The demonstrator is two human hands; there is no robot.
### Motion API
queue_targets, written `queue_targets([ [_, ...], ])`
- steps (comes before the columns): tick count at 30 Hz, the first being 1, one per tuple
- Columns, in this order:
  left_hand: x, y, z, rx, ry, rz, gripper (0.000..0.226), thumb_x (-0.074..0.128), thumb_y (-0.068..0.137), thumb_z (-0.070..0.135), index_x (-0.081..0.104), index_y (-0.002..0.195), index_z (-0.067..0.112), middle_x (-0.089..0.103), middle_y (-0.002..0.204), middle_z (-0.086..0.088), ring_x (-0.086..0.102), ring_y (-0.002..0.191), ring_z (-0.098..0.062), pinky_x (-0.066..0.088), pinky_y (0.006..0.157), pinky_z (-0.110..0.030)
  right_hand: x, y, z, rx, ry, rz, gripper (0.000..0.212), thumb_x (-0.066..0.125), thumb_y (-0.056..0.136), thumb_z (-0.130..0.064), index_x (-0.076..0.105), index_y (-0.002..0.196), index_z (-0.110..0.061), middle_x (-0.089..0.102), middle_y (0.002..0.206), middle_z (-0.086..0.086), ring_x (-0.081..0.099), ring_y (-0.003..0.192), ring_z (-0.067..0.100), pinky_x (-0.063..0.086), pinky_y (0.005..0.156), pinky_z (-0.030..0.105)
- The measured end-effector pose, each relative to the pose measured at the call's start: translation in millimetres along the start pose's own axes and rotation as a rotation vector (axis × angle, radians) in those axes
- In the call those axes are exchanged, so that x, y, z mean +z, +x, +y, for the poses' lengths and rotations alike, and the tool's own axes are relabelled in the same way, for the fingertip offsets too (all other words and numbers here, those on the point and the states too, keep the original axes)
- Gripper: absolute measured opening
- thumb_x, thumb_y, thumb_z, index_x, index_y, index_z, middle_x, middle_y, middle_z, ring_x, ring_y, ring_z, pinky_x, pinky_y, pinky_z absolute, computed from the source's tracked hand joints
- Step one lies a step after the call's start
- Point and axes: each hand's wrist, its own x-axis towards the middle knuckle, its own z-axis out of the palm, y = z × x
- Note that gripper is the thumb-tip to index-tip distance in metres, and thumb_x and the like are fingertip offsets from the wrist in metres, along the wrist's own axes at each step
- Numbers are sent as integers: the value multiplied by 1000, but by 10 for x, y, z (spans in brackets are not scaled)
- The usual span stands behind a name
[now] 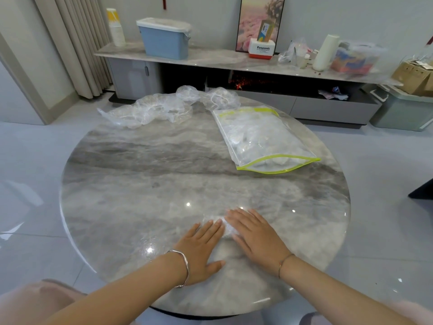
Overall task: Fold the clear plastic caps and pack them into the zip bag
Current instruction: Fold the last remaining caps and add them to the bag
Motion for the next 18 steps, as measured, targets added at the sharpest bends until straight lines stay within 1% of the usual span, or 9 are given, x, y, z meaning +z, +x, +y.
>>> queue_targets([
  [2, 3, 16, -19, 1, 31, -13, 97, -23, 60, 69, -25, 142, 18, -35, 141, 7, -23, 141, -13, -18, 112, -31, 37, -77, 26, -60, -101, -118, 53, 13, 103, -38, 43, 139, -14, 43, 146, 2, 33, 136, 15, 22, 110, 35],
  [3, 0, 25, -21, -7, 52, -20, 91, -21, 69, 71, -24, 143, 18, -35, 142, 7, -22, 141, -14, -17, 113, -32, 41, -119, 45, -50, -118, -163, 56, 11, 103, -41, 39, 142, -14, 39, 149, 1, 29, 138, 15, 19, 110, 35],
  [5, -25, 31, -17, -41, 69, -50, 73, 0, 91, 60, -22, 145, 17, -31, 148, 6, -22, 141, -14, -14, 116, -34, 20, -176, 67, -17, -130, -238, 59, 11, 102, -47, 36, 145, -15, 35, 151, 1, 24, 140, 13, 16, 111, 33],
  [6, -37, 29, -2, -55, 57, -65, 69, 10, 97, 54, -21, 146, 16, -29, 150, 4, -23, 141, -14, -13, 116, -34, 9, -186, 71, -7, -131, -265, 60, 13, 102, -49, 34, 146, -15, 33, 152, 0, 22, 141, 12, 15, 112, 33],
  [8, -56, 27, 30, -64, 54, -91, 69, 17, 99, 50, -20, 146, 16, -29, 151, 3, -24, 141, -14, -12, 117, -35, -6, -192, 64, 3, -126, -317, 60, 18, 101, -51, 30, 148, -15, 30, 154, 0, 19, 142, 12, 12, 112, 31],
  [11, -62, 29, 49, -76, 52, -114, 70, 17, 99, 51, -20, 146, 15, -29, 151, 4, -25, 140, -13, -13, 116, -34, -8, -205, 54, 22, -45, -386, 62, 22, 101, -51, 21, 151, -15, 23, 156, 0, 13, 143, 11, 4, 115, 28],
  [13, -68, 30, 58, -85, 57, -127, 70, 18, 99, 50, -20, 146, 15, -28, 152, 3, -25, 140, -13, -13, 116, -33, -17, -187, 48, 28, 43, -414, 63, 18, 100, -53, 13, 152, -18, 13, 158, -2, 4, 144, 8, -3, 115, 24],
  [16, -73, 35, 59, -96, 51, -138, 70, 18, 99, 50, -20, 146, 15, -27, 153, 2, -24, 141, -13, -13, 116, -33, -56, -140, 47, 40, 151, -435, 65, 7, 93, -57, -4, 149, -27, -11, 155, -12, -14, 142, 0, -15, 113, 19],
  [18, -94, 35, 51, -94, 37, -146, 69, 18, 99, 50, -19, 147, 16, -26, 153, 3, -23, 141, -12, -12, 116, -33, -83, -115, 29, 31, 167, -431, 67, 4, 89, -59, -6, 148, -29, -13, 153, -15, -15, 141, -3, -18, 111, 17],
])
